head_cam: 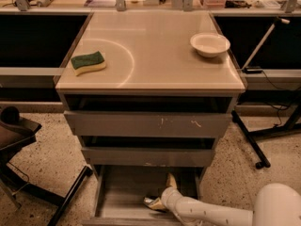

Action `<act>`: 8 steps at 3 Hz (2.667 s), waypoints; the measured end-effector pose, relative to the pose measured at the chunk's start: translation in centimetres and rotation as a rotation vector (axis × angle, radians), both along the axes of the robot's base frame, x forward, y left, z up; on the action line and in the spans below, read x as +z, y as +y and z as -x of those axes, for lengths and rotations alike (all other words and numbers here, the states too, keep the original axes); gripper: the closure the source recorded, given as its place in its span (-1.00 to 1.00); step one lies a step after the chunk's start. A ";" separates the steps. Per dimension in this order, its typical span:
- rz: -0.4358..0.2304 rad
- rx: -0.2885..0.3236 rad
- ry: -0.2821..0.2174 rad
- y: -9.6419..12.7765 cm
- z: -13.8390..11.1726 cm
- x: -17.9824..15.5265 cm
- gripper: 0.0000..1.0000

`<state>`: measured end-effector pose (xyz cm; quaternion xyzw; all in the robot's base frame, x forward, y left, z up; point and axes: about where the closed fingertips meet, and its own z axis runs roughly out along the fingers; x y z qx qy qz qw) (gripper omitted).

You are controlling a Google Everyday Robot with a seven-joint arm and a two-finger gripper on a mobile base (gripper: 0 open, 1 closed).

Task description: Pick redbull can from bottom drawer and place on counter

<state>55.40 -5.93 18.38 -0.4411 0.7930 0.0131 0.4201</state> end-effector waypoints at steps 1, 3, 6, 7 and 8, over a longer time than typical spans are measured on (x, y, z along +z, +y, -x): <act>-0.015 0.073 0.060 1.8 -0.1 -2.0 -1.00; 0.092 0.217 0.168 3.5 2.6 -5.0 -1.00; 0.097 0.223 0.171 3.6 2.7 -5.1 -0.16; 0.097 0.223 0.171 3.6 2.7 -5.1 0.31; 0.097 0.223 0.171 3.6 2.7 -5.1 0.77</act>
Offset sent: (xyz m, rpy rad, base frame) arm -0.0230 0.0417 -0.0549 -0.0947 0.1896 0.2624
